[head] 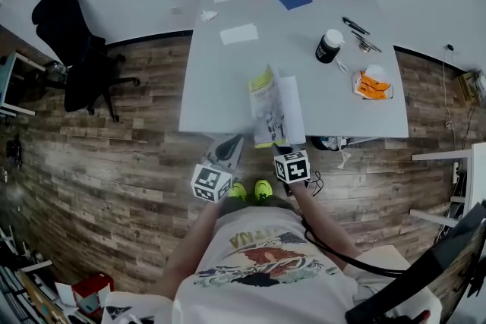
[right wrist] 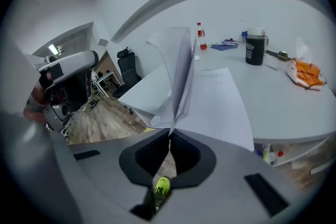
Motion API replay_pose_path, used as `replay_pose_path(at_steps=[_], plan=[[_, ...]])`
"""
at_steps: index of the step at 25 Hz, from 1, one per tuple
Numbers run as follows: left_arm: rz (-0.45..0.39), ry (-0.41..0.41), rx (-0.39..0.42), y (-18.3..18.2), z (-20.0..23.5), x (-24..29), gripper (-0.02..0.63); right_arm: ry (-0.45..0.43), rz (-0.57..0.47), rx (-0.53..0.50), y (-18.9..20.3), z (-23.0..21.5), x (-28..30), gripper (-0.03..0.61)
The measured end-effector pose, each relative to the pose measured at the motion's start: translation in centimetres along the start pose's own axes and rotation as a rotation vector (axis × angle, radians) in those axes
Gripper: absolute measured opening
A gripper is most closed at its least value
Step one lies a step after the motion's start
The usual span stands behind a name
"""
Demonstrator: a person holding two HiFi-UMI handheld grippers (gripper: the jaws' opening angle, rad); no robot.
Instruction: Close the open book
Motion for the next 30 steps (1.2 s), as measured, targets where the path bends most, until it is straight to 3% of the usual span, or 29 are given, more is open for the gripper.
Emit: replay_pose_path(at_steps=[12, 16, 20, 30], plan=[[0.03, 0.035, -0.015, 1.3, -0.8, 1.5, 0.014, -0.063, 0.01, 0.332, 2.1, -2.7, 0.9, 0.025], [0.034, 0.045, -0.018, 1.4, -0.7, 1.3, 0.014, -0.024, 0.022, 0.362, 3.0, -3.3, 0.6, 0.025], [0.025, 0.052, -0.012, 0.9, -0.6, 1.2, 0.014, 0.025, 0.013, 0.328, 3.3, -4.0, -0.4, 0.025], [-0.018, 0.084, 0.014, -1.3, -1.5, 0.8, 0.014, 0.0, -0.118, 0.132, 0.3, -2.0, -4.2, 0.025]])
Point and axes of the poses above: the fingertips, and each gripper's own axes: x forward along the fingers, z to its left, y out of its underside, the point moved 3 cm from there along -x, backward along the fingers, and after that the axes turned 4 degrees about -x, right-handed, at the moved point
